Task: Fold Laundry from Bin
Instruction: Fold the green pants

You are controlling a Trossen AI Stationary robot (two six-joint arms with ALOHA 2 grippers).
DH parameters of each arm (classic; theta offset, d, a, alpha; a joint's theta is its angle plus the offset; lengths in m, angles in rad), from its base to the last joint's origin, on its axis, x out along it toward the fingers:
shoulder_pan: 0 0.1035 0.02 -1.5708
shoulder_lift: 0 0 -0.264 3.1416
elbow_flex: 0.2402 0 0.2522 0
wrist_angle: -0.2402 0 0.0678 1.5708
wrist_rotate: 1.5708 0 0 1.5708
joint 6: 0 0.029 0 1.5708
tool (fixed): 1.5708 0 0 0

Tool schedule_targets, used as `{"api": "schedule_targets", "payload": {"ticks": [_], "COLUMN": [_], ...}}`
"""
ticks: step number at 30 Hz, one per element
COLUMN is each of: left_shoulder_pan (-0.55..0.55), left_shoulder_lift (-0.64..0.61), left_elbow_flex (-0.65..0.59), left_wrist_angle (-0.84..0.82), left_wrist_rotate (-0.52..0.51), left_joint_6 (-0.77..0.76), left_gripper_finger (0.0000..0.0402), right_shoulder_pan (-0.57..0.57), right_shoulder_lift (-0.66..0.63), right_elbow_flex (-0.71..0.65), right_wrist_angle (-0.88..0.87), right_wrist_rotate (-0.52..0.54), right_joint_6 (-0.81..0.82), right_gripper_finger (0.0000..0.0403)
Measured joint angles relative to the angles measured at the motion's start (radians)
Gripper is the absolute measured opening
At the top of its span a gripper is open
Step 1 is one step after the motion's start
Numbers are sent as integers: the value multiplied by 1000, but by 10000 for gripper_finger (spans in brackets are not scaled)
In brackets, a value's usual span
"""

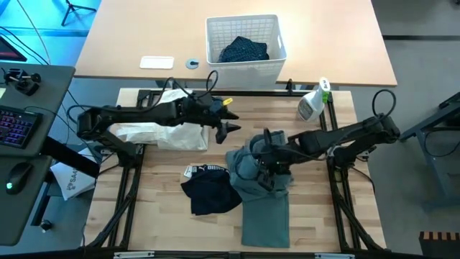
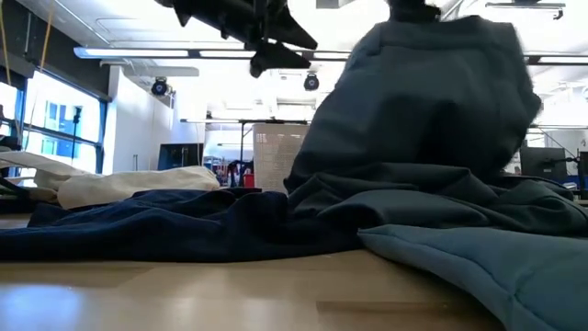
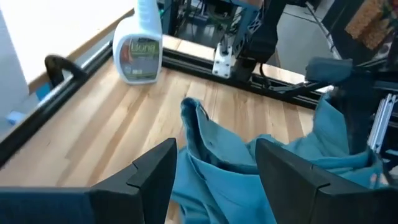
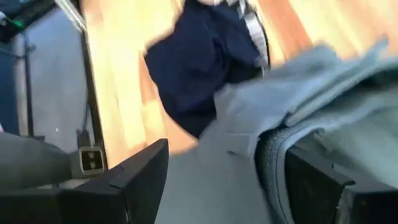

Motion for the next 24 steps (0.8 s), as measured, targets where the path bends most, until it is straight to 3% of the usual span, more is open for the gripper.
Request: {"api": "schedule_targets", "payload": {"ticks": [3,7,10,16,19,24], "left_shoulder_pan": [-3,-5,-6,15,35,56], "left_shoulder_lift": [19,47,67,74,52,-19], "left_elbow_flex": [0,0,0,0,6,39], "left_wrist_angle": [15,36,54,46,-47,-303], "left_wrist_rotate": [2,20,22,2,-30,-188], "left_joint_6": [15,15,17,8,9,6], "left_gripper_finger": [207,207,207,207,207,207], "right_shoulder_pan": [14,2,-44,-183,-254,-368], "right_shoulder_lift": [-7,-49,-36,69,128,199], "right_elbow_flex": [-7,-5,-3,-6,-6,-7], "right_wrist_angle": [-49,98,153,208,204,252], "right_wrist_rotate": [-2,-72,-145,-143,-206,-402], "right_joint_6": [79,92,-12,-291,-377,-499], "right_gripper_finger": [265,250,246,245,251,289]}}
